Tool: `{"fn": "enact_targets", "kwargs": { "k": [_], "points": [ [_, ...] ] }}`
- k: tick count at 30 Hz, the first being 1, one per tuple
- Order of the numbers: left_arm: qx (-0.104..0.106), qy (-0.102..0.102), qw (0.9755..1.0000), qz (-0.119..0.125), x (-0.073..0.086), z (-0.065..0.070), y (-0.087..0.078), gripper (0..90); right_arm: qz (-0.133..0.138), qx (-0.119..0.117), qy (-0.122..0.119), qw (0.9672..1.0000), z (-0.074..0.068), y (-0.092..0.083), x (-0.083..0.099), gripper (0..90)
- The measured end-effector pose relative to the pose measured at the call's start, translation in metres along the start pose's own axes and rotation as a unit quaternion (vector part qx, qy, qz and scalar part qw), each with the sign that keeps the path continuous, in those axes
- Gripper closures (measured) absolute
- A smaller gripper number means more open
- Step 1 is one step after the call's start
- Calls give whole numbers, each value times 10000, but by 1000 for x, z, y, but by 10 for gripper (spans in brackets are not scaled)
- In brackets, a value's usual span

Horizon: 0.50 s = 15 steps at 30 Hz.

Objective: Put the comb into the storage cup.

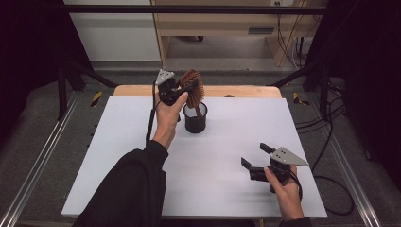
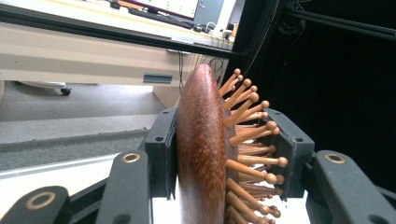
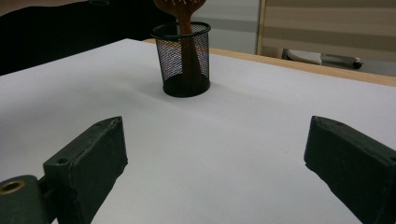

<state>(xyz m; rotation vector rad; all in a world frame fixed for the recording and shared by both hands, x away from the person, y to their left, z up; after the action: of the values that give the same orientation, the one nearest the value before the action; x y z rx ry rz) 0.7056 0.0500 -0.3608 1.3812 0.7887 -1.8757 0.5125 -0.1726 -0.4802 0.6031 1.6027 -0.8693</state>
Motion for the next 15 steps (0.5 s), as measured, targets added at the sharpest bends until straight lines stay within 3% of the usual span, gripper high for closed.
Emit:
{"fn": "enact_targets", "kwargs": {
  "k": [15],
  "points": [
    [18, -64, 10000, -7, 5, -1, 0, 505, -3, 1, 10, 10000, 0, 0, 0, 58]
  ]
}}
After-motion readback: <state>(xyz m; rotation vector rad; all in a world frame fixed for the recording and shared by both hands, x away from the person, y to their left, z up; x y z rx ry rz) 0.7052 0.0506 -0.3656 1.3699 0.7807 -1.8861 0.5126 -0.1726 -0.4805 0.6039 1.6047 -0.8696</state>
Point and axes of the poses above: each handheld gripper's, and its own axes: y roughly forward along the jaws, x roughly out of its underside, z roughly to its right, the point moved 10 cm from there along y, roughly forward along the jaws, and after that the axes turned 3 degrees about z, right-handed, at the moved point
